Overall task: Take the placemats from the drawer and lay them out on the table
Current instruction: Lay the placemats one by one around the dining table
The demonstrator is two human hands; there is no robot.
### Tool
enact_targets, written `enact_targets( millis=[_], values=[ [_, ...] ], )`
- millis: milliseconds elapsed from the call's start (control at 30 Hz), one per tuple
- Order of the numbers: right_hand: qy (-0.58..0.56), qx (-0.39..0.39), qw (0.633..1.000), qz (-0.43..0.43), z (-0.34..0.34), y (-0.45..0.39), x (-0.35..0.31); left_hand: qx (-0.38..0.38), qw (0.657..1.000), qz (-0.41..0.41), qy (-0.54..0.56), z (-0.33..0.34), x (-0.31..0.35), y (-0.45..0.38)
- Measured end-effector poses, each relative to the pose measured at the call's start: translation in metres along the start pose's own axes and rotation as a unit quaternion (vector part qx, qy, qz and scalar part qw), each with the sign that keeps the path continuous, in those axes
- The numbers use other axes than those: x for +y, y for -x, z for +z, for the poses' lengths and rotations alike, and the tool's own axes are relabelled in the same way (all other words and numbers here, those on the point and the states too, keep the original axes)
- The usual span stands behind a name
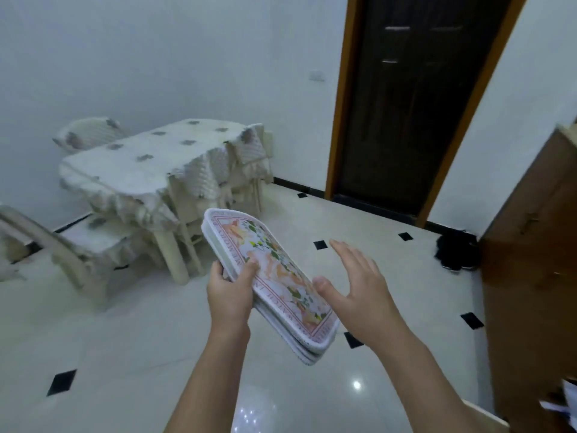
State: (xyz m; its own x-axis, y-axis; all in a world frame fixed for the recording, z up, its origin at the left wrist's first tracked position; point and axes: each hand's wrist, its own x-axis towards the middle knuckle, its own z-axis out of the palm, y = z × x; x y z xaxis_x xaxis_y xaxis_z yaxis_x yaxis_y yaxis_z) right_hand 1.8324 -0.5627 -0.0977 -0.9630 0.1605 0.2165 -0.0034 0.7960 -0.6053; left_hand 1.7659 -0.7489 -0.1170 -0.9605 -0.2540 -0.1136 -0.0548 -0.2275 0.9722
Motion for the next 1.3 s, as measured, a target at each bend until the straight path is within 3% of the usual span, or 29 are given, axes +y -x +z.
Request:
enact_targets(
  millis=[300, 567, 767, 1300],
  values=[
    [-0.028, -0.064, 0.994, -0.087, 0.083, -0.021, -0.102, 0.106, 0.994, 0.026, -0.004, -0.132, 0.031, -0.04],
    [-0.058, -0.064, 0.987, -0.136, 0.111, -0.036, -0.132, 0.134, 0.989, 0.064, -0.025, -0.173, 0.053, -0.049],
    [-0.063, -0.057, 0.987, -0.138, 0.104, -0.06, -0.118, 0.131, 0.989, 0.062, -0.037, -0.146, 0.047, -0.056],
    [-0.085, -0.05, 0.986, -0.133, 0.044, -0.166, -0.003, 0.125, 0.99, 0.06, -0.036, 0.019, 0.029, -0.104]
  ],
)
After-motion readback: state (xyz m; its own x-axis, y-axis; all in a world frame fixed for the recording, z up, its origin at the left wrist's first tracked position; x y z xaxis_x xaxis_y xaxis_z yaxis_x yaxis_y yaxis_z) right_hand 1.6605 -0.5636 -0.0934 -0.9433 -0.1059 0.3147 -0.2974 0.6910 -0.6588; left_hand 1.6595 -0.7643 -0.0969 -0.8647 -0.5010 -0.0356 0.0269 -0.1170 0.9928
